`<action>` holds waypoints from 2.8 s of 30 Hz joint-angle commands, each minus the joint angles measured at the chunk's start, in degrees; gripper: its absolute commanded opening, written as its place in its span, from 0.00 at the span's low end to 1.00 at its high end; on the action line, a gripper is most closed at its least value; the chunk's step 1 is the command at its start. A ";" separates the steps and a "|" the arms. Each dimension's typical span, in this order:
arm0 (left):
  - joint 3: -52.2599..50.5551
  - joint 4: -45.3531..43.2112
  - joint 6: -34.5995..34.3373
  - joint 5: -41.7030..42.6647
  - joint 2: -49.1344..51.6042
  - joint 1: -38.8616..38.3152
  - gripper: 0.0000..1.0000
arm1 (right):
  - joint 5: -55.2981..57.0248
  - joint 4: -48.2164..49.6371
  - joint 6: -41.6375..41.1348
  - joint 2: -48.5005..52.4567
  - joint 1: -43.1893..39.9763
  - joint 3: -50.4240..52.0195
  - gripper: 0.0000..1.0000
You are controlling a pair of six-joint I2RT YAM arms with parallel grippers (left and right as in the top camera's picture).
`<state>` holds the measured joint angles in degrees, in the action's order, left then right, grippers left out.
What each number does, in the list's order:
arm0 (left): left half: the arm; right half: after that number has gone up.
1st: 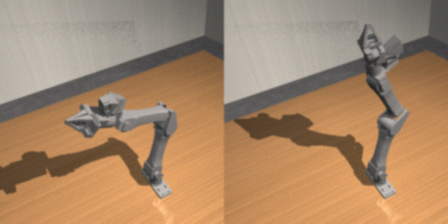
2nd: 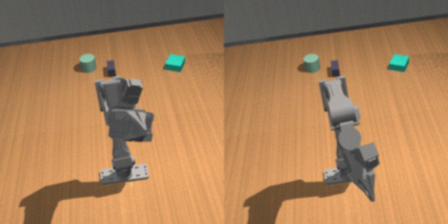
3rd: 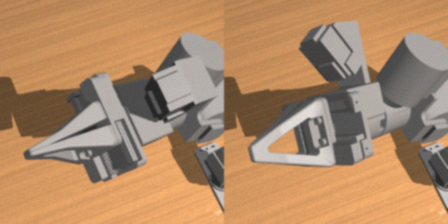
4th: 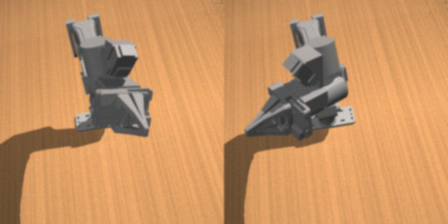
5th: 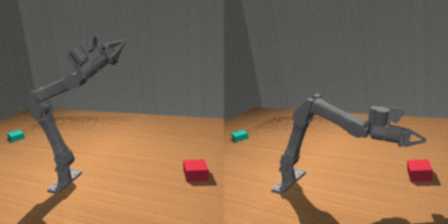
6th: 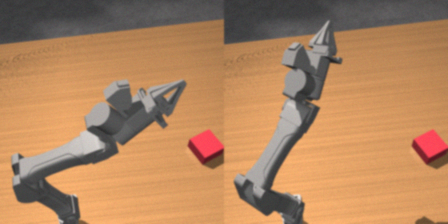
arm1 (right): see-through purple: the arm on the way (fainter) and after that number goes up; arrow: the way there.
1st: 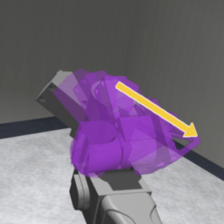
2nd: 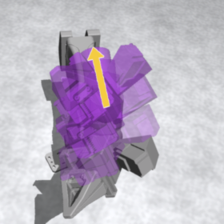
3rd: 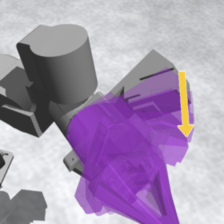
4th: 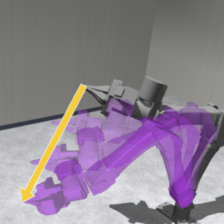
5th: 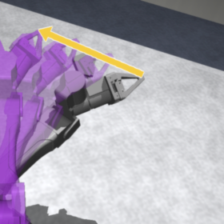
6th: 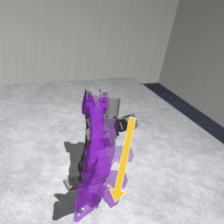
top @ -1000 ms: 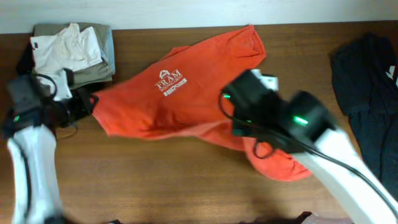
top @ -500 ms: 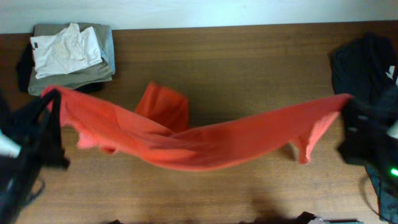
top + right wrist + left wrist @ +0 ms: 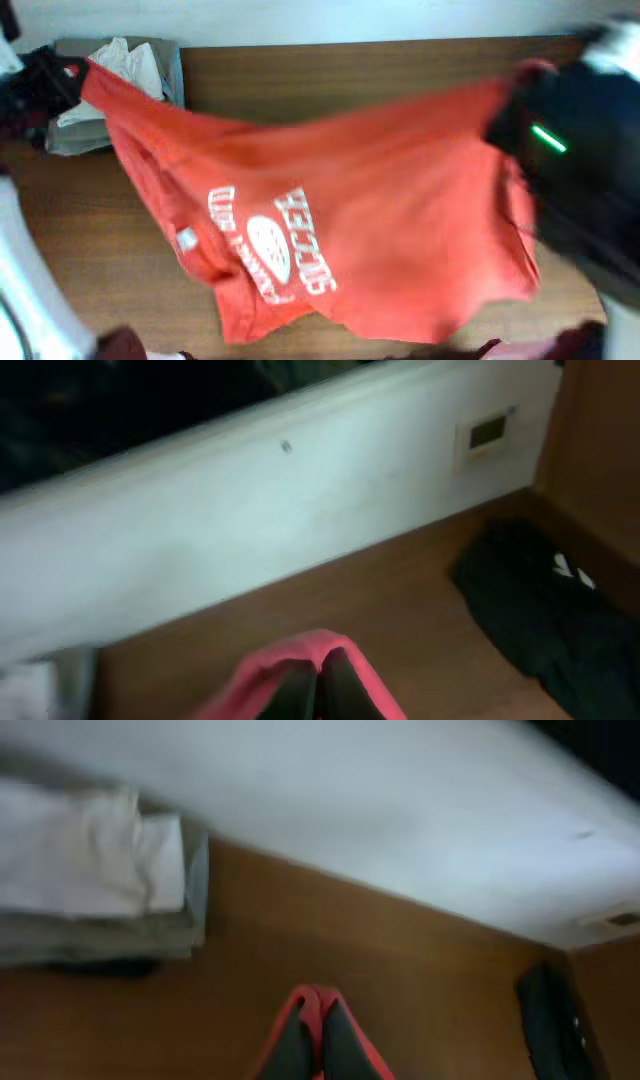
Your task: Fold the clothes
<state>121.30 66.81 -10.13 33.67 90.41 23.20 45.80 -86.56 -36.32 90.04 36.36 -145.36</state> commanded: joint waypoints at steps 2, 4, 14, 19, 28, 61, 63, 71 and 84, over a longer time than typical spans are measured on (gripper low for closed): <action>0.15 -11.78 -1.51 -0.44 10.36 -3.13 0.00 | -5.03 15.69 10.71 10.82 -9.68 0.15 0.04; 0.63 -18.40 -4.13 -0.46 10.84 -5.16 0.00 | -13.51 23.08 15.26 12.26 -14.80 -0.37 0.04; 28.39 6.29 2.36 -9.84 11.69 -7.04 0.01 | -51.21 -0.42 18.49 10.80 -46.77 -14.78 0.04; 14.08 12.15 3.98 -12.07 21.24 -10.36 0.00 | -55.06 -3.63 18.47 19.12 -46.31 4.22 0.04; 0.68 23.43 8.09 -8.83 24.11 -11.61 0.00 | -51.28 -8.41 17.88 15.26 -48.22 13.90 0.04; -44.68 27.87 0.31 -11.63 -34.07 -11.58 0.01 | -37.81 -8.15 5.38 -34.49 -48.39 69.09 0.05; -46.31 26.25 0.31 -11.63 -34.03 -11.61 0.00 | -37.81 -8.33 5.35 -33.75 -48.39 70.47 0.05; -55.80 5.46 -2.54 -11.47 -29.68 -11.58 0.00 | -42.58 -0.90 0.37 -28.81 -48.39 76.96 0.04; -55.80 -9.53 -5.68 -7.45 -5.73 -18.38 0.00 | -36.09 3.50 -14.14 -26.93 -51.69 80.91 0.04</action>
<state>65.56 58.19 -15.27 24.67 83.81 9.06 5.69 -83.35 -46.89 63.07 -12.53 -64.58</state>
